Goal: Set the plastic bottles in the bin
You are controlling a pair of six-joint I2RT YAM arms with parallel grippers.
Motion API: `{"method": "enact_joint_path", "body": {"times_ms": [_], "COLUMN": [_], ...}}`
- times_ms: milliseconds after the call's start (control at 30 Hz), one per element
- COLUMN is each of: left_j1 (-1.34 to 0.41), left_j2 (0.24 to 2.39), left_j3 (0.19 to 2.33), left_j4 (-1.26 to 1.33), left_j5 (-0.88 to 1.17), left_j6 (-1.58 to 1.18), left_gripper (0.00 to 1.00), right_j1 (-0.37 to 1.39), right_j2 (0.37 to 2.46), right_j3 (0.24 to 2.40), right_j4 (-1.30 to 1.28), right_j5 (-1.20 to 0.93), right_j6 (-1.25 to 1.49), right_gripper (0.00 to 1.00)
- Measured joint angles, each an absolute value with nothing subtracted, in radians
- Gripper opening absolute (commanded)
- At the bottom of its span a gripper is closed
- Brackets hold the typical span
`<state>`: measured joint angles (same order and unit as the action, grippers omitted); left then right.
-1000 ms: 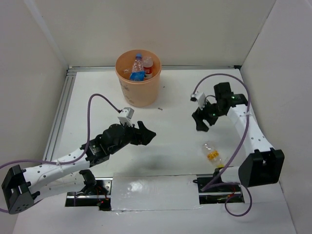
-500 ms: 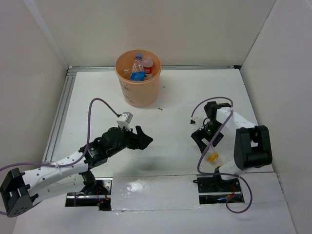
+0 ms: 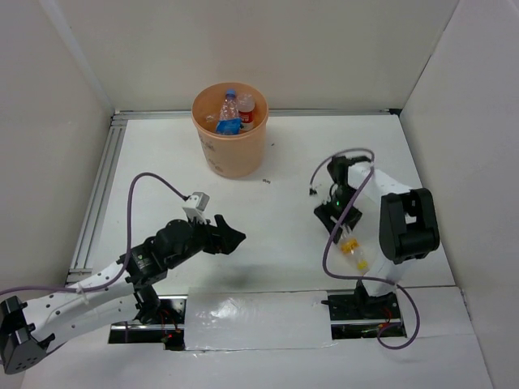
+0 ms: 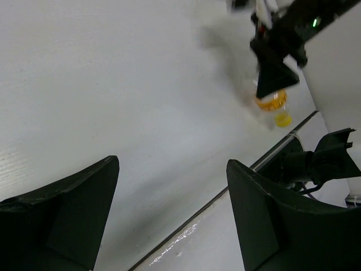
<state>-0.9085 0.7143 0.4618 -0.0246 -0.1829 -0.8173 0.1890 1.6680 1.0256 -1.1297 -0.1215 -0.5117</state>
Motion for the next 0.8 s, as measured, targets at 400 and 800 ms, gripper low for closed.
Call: {"method": "enact_joint_path", "body": {"times_ms": [400,800], "left_j1": [-0.908,-0.908], "left_j2": [0.655,0.657], "left_j3": [0.461,0.461], "left_j4": [-0.065,-0.074], "left_j5": [-0.204,-0.227], "left_j6": [-0.809,-0.807], "left_gripper": [0.89,0.89], "right_j1": [0.27,0.419], "right_j2": [1.932,1.967], "right_j3": [2.512,2.252], "right_j4": [-1.037,-0.449], "right_j5": [-0.323,-0.454], "right_j6": [-0.546,-0.354], "right_gripper": [0.0,0.0]}}
